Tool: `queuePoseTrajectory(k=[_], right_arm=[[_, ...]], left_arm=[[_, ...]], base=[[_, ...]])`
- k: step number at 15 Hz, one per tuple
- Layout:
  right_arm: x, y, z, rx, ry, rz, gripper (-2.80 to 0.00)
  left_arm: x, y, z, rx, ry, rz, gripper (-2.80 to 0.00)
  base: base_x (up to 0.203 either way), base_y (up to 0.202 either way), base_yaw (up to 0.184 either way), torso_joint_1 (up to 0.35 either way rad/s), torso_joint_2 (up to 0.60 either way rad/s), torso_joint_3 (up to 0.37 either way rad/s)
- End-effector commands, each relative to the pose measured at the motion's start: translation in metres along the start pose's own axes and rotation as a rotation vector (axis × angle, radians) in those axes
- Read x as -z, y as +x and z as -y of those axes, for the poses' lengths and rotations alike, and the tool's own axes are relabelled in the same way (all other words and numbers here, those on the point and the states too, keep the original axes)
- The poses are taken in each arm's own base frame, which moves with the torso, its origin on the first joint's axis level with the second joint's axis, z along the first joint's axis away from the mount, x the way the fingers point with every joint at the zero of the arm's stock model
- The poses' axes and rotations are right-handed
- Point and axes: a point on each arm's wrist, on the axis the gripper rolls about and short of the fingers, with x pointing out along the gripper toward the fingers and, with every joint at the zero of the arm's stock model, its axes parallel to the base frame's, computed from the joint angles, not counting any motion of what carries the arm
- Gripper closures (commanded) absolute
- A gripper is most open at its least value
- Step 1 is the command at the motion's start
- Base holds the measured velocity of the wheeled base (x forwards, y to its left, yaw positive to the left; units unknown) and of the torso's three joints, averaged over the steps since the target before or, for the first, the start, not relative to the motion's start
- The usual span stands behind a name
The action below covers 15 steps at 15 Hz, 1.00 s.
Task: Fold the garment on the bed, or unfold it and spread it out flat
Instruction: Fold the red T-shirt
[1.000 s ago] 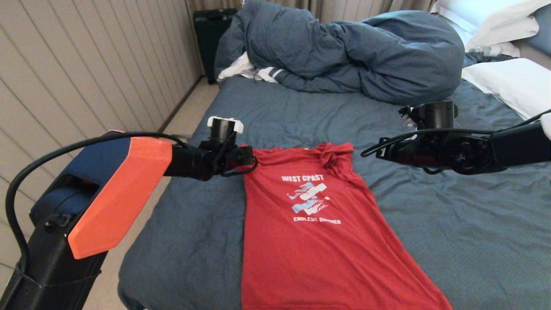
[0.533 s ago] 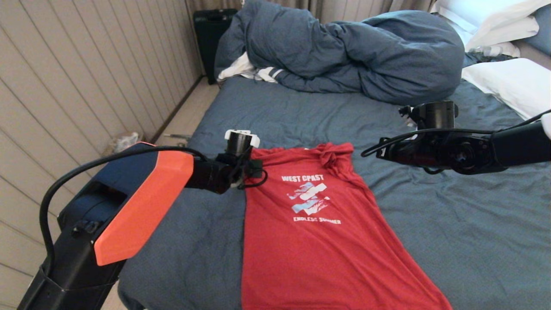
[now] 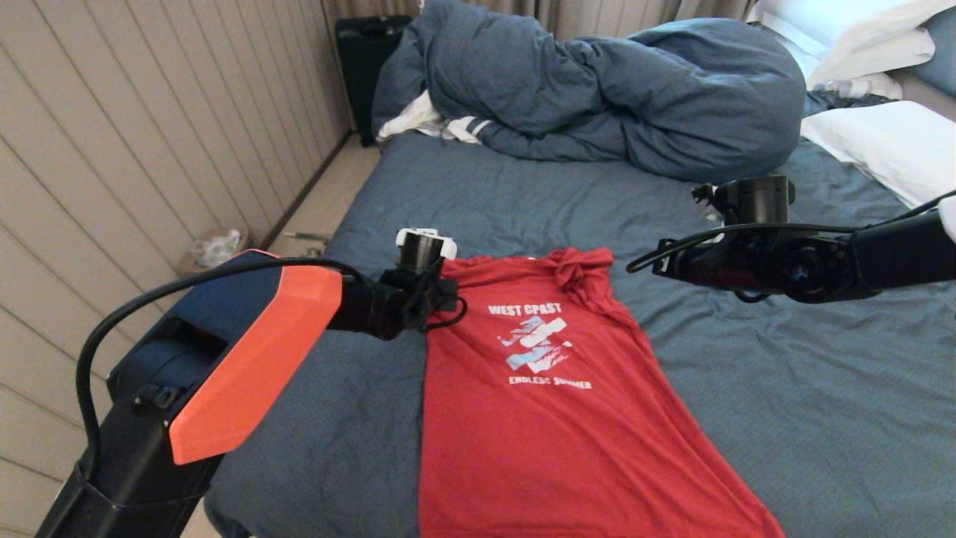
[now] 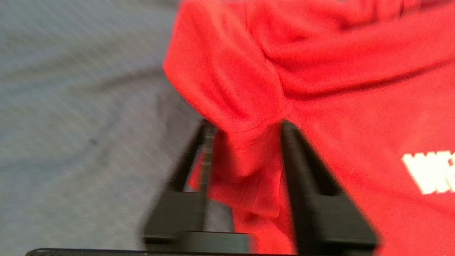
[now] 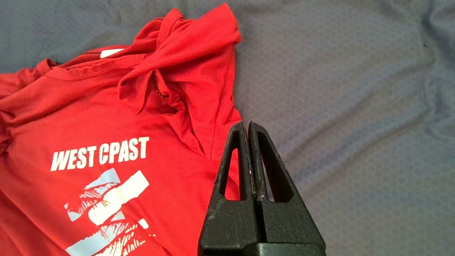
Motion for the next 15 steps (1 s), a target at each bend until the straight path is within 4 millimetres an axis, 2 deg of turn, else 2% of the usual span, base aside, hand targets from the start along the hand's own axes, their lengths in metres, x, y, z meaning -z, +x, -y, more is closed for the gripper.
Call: queuePoseTrajectory(k=[1, 3, 8, 10, 11, 15], right_arm=[[0.001, 0.001, 0.000, 0.000, 0.002, -0.001, 0.00], [0.001, 0.000, 0.000, 0.000, 0.002, -0.001, 0.00], [0.003, 0.002, 0.000, 0.000, 0.000, -0.007, 0.00], [0.003, 0.002, 0.000, 0.000, 0.001, -0.008, 0.00], [0.003, 0.003, 0.000, 0.000, 0.000, -0.009, 0.00], [0.005, 0.004, 0.000, 0.000, 0.001, -0.013, 0.00]], left_arm=[[-0.016, -0.009, -0.004, -0.004, -0.019, 0.034, -2.80], [-0.029, -0.015, -0.011, -0.009, -0.035, 0.061, -2.80], [-0.011, 0.003, -0.008, 0.002, -0.031, 0.083, -2.80], [-0.012, 0.003, -0.009, -0.001, -0.032, 0.085, -2.80], [-0.011, 0.005, -0.011, -0.006, -0.034, 0.082, 0.00], [-0.014, 0.005, -0.019, -0.020, -0.048, 0.087, 0.00]], base=[[0.000, 0.000, 0.000, 0.000, 0.00, 0.000], [0.000, 0.000, 0.000, 0.000, 0.00, 0.000], [0.000, 0.000, 0.000, 0.000, 0.00, 0.000], [0.000, 0.000, 0.000, 0.000, 0.00, 0.000], [0.000, 0.000, 0.000, 0.000, 0.00, 0.000], [0.000, 0.000, 0.000, 0.000, 0.00, 0.000]])
